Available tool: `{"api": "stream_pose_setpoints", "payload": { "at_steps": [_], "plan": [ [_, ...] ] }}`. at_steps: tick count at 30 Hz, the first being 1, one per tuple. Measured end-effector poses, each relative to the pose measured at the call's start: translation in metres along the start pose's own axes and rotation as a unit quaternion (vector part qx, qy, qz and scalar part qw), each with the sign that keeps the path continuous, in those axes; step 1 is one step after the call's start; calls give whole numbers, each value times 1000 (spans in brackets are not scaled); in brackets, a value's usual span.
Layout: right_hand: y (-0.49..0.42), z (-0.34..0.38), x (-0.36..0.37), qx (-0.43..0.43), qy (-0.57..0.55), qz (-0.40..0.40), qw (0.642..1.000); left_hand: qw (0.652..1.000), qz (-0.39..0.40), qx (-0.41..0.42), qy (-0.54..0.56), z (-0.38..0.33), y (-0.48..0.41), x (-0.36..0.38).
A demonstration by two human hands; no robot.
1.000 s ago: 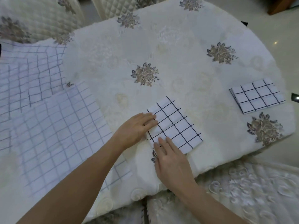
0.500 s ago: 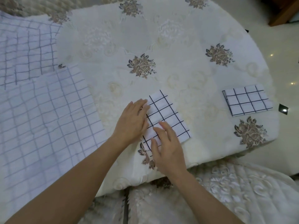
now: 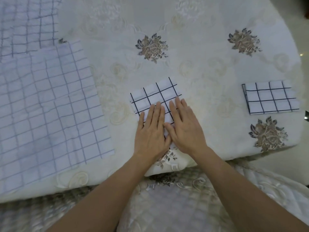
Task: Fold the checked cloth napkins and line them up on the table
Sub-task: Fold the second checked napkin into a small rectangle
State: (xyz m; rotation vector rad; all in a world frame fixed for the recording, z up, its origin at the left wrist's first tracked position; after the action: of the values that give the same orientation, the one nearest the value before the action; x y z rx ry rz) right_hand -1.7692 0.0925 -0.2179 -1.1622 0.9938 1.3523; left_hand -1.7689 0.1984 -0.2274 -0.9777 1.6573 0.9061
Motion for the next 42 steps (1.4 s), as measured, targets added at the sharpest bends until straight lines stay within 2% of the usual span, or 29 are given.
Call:
{"api": "stream_pose_setpoints", "payload": {
  "at_steps": [4, 7, 11, 13, 16, 18, 23, 26, 30, 36, 42],
  "plan": [
    [-1, 1, 6, 5, 14, 56, 998, 1000, 10, 4, -1, 1, 0, 1],
    [-3, -2, 0, 20, -53, 75, 996, 1000, 17, 8, 6, 0, 1, -3],
    [-31, -8, -34, 2, -112, -34, 993, 999, -24, -5, 26, 3, -20, -27],
    [-58, -3, -37, -39, -103, -37, 993, 998, -25, -45, 26, 11, -39, -31],
    [-91, 1, -17, -72, -55, 50, 995, 993, -24, -108, 37, 26, -60, -24],
    [-96, -4, -2, -82, -14, 78, 993, 993, -37, -114, 23, 32, -64, -20],
    [-91, -14, 11, -91, 29, 66, 993, 994, -39, -101, -8, 32, -63, -14],
    [-92, -14, 4, -87, 12, 67, 994, 992, -38, -121, -15, 32, -61, -24],
    [-55, -16, -19, -104, -22, 30, 994, 989, -60, -134, 4, 10, -22, -32],
    [-21, -19, 0, -131, 40, 75, 988, 991, -25, -131, -3, -1, 4, -3],
    [-20, -18, 0, -133, 56, 77, 987, 992, -20, -126, -2, -2, 3, -3]
  ]
}}
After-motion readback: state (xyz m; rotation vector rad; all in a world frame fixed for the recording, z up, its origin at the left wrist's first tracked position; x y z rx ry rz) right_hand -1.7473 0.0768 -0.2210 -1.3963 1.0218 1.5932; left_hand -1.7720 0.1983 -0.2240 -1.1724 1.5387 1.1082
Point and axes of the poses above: each hand's wrist, its own y-axis away from the middle knuckle, its own x-axis out of the palm, z = x × y, the point moved 9 cm from there along -y, towards the middle knuckle, and after that the axes turned 5 degrees about y, right-handed, at the moved point
